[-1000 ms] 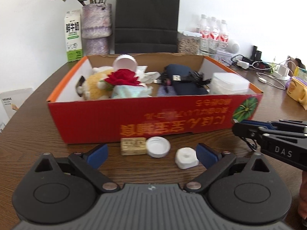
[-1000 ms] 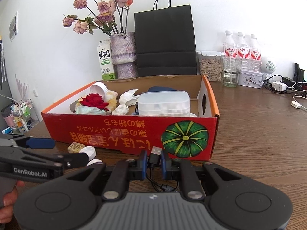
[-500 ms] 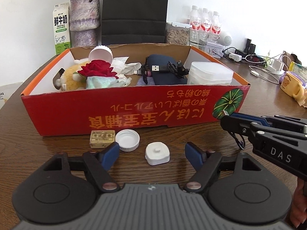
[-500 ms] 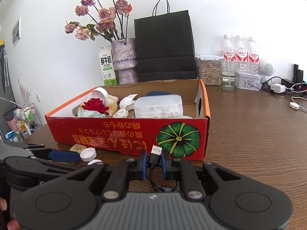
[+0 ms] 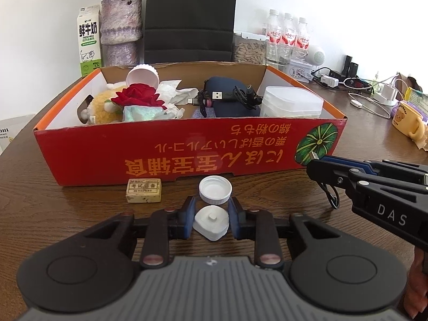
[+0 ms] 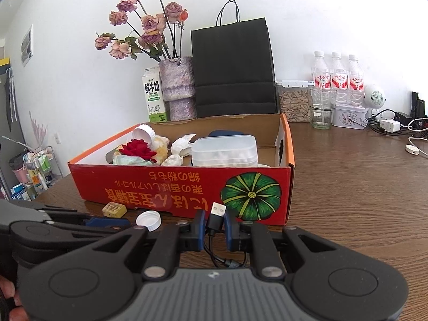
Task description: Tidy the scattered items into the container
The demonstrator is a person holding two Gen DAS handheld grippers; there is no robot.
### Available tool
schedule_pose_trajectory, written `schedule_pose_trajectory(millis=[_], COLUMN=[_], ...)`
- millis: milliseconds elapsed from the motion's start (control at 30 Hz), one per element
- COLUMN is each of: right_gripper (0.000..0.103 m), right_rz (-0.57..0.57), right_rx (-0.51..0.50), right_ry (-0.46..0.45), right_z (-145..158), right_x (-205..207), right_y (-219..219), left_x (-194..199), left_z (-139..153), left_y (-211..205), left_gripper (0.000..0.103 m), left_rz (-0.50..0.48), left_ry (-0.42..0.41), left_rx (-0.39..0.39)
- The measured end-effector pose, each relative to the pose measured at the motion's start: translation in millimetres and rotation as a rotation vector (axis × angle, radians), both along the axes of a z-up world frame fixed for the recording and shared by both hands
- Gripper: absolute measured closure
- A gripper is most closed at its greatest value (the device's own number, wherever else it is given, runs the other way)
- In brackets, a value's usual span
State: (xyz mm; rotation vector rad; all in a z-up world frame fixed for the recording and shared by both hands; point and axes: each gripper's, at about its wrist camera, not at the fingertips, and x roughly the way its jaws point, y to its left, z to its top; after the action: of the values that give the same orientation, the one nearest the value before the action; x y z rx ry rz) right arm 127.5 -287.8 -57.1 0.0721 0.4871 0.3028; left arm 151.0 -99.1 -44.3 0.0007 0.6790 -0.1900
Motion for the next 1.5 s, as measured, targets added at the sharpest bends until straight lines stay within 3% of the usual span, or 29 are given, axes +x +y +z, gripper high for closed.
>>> schedule_pose_trajectory(millis=[367, 633, 833, 900, 933, 1000, 1200, 1267, 1300, 1367, 1500], right_gripper=[0.089, 0.095, 0.097, 0.087, 0.068, 0.05, 0.05, 0.055, 0.074, 0.089, 0.093], right_rz=[0.003, 0.031, 0.044, 0.088, 0.113, 0.158, 0.203, 0.194, 0.2, 0.208, 0.189], right_rx=[0.007, 0.027, 0.021, -0.014, -0.031, -0.077, -0.172, -0.176, -0.164, -0.136, -0.124], right_ry=[-0.033, -0.134, -0.15, -0.088, -0.05, 0.016, 0.113, 0.132, 0.13, 0.126, 0.099], right_z=[5.2, 30.3, 40.6, 34.5, 29.2, 15.5, -7.1, -8.0, -8.0, -5.4, 0.4], right_x=[-5.5, -19.5, -19.7, -12.3, -7.6, 0.9, 26.4, 29.0, 27.4, 23.6, 13.9], right_y=[0.2, 2.4, 9.0, 16.0, 19.7, 29.8, 55.3, 56.2, 55.6, 52.1, 45.9], left_x=[-9.2, -14.6, -16.3, -15.9, -15.7, -15.4, -16.6, -18.7, -19.3, -19.2, -19.7], left_z=[11.3, 34.0, 40.7, 37.9, 35.5, 30.7, 23.0, 22.7, 22.6, 22.7, 25.0], left_y=[11.2, 21.2, 29.1, 32.2, 35.3, 40.2, 54.8, 58.3, 60.6, 64.7, 71.2], left_gripper=[0.076, 0.076, 0.076, 0.076, 0.076, 0.076, 0.076, 0.076, 0.076, 0.076, 0.076], left_rz=[0.008, 0.013, 0.015, 0.02, 0.024, 0.031, 0.062, 0.067, 0.07, 0.077, 0.083], left_ry=[-0.046, -0.129, -0.155, -0.146, -0.14, -0.125, -0.101, -0.102, -0.103, -0.103, -0.109], left_rx=[-0.027, -0.052, -0.066, -0.07, -0.073, -0.074, -0.084, -0.087, -0.088, -0.093, -0.103])
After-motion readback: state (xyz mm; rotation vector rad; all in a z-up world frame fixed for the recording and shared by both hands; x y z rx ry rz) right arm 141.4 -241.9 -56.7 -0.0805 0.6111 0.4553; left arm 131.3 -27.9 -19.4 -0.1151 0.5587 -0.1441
